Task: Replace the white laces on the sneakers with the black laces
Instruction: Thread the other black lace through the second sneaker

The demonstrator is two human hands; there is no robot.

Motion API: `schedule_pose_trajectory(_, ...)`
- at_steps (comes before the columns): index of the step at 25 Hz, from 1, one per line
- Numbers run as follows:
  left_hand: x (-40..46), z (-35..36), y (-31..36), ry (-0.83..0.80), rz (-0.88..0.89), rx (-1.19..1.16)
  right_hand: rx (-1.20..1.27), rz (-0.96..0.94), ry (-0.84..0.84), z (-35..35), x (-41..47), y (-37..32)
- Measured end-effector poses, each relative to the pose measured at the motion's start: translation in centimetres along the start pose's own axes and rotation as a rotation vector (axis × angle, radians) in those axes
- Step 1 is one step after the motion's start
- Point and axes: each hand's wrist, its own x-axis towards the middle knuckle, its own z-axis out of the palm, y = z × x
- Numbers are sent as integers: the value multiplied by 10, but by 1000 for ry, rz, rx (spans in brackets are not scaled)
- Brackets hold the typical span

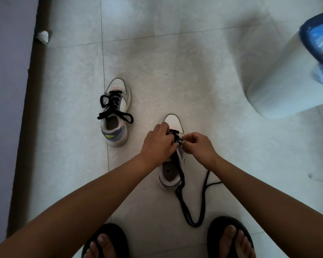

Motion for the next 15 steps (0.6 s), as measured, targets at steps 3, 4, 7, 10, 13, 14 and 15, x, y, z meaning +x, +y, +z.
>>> schedule_pose_trajectory(3, -12, 8, 8, -117, -164, -24, -74, 5, -51, 9, -9, 3)
schedule_pose_trajectory(4, -15, 8, 12, -148, -229, -74, -109, 10, -71, 13, -12, 4)
schedule_pose_trajectory(7, -24, 2, 20, -78, -357, -278, -159, -20, -25, 15, -22, 2)
schedule_pose_trajectory(10, -42, -4, 16, 109, -420, -490, -357, -169, 77, 16, -42, 4)
schedule_pose_trajectory(13, -65, -1, 18, -84, -479, -537, -458, -83, -88, 31, -70, 10)
schedule_pose_trajectory(14, -72, 4, 25, -155, -467, -488, -465, -21, -134, 33, -74, 12)
schedule_pose_trajectory(15, -79, 10, 34, -186, -446, -437, -454, 26, -151, 33, -75, 12)
